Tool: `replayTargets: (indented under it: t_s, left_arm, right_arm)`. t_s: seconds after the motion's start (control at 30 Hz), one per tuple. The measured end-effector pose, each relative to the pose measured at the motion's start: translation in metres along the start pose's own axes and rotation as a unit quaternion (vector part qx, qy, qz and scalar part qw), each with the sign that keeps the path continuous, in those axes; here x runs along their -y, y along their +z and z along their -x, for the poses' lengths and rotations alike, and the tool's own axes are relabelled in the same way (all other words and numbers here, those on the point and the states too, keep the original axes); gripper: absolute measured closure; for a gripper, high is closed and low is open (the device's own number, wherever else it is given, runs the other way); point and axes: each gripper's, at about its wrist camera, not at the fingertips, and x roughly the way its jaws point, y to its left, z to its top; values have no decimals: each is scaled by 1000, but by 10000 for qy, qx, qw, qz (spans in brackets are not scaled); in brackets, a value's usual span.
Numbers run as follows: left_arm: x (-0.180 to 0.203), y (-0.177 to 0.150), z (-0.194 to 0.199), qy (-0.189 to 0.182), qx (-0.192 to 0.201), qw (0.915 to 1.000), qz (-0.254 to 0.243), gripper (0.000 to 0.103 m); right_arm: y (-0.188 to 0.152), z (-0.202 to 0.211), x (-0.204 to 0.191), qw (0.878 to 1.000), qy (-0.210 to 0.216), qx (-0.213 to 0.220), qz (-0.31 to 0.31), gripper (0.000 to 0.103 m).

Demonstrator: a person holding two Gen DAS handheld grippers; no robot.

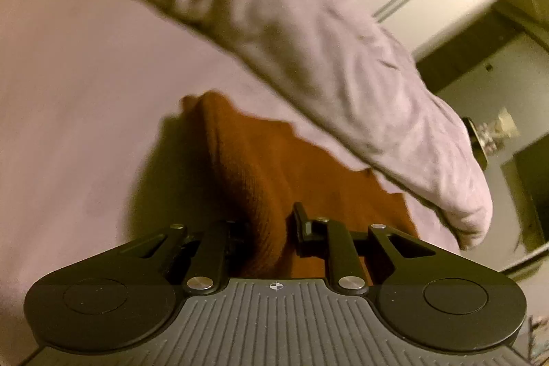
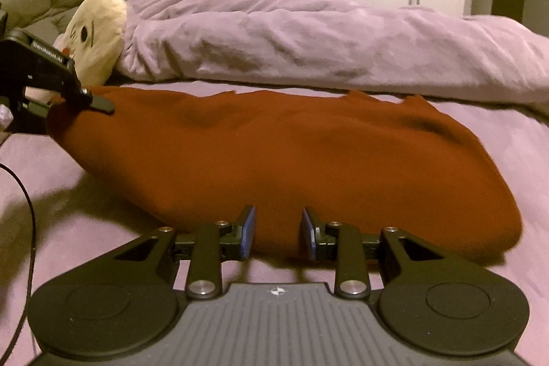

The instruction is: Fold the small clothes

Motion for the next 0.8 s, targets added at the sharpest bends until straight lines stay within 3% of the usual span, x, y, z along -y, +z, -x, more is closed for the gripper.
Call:
replayTargets:
  t_s: [0.17,0.33,0.43,0.53,0.63,0.73,0.8]
  left_arm:
    - [77,1,-12,-23,22,9960,-892,84]
    - [155,-31,-58,-144,-230,9823,-1855,86]
    - [176,-65,-102,-61,-623,9757,-2100,90]
    - [176,-98,-139,58,-1073,9731,-2037,89]
    - [176,-112,-139,171,-870,9706,-2238,86]
    - [176,-110,-110,-54,-801,9717,-2223,72]
    - [174,-110,-80,-177,-546,9709,-2323,52]
  right_arm:
    - [-1,14,25,9990,-58,211,-382,75]
    - [-5,28,54,9964,-196,373,-733,75]
    - [-10,34,72,9950,-313,372,-867,75]
    - [-16,37,89,9938,-443,290,-973,74]
    - [-22,40,103,9927,-546,226,-1049,74]
    - [-23,43,113,9916,-588,254,-1127,74]
    - [-21,44,118,9905,-595,289,-1202,74]
